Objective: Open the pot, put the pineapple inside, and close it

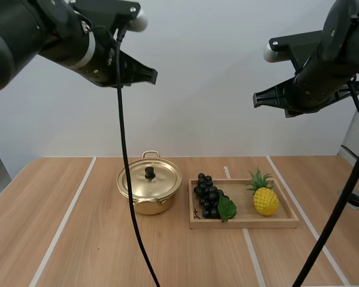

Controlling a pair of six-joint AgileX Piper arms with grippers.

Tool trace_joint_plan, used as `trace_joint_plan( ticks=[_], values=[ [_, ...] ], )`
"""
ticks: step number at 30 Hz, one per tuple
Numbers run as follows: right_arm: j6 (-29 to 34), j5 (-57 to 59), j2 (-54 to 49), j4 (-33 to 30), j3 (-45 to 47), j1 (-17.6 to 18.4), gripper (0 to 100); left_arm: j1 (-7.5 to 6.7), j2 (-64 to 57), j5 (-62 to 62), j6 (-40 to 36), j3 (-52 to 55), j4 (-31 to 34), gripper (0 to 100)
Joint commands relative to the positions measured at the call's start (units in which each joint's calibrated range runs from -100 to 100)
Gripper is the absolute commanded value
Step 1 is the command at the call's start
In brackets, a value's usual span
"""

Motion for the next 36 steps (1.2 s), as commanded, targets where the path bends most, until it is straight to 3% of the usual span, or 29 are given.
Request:
trace_joint_plan(
  ticks=[1, 15, 18, 23, 25, 36],
  values=[
    [0.3, 2.2, 1.4, -1.8, -0.6, -0.3, 0, 0.04, 3.2, 3.8, 2.0, 0.0, -1.9, 0],
    [0.2, 7.0, 7.7, -2.3, 1.0, -0.3, 0, 0.04, 14.6, 14.7, 2.9, 0.1, -1.1, 2],
    [-0.9, 6.9, 8.8, -2.3, 2.3, -0.3, 0, 0.04, 17.4, 17.5, 3.2, 0.1, -1.1, 18],
    [-0.9, 3.9, 9.4, -2.3, 4.3, -0.3, 0, 0.04, 21.6, 18.8, 3.8, 0.1, -1.1, 69],
    [-0.9, 3.2, 9.7, -2.3, 4.5, -0.3, 0, -0.05, 23.0, 19.1, 4.9, 0.1, -1.1, 84],
    [-0.9, 2.7, 10.1, -2.3, 4.5, -0.3, 0, -0.11, 32.1, 17.8, 6.1, 0.1, -1.1, 87]
  ],
)
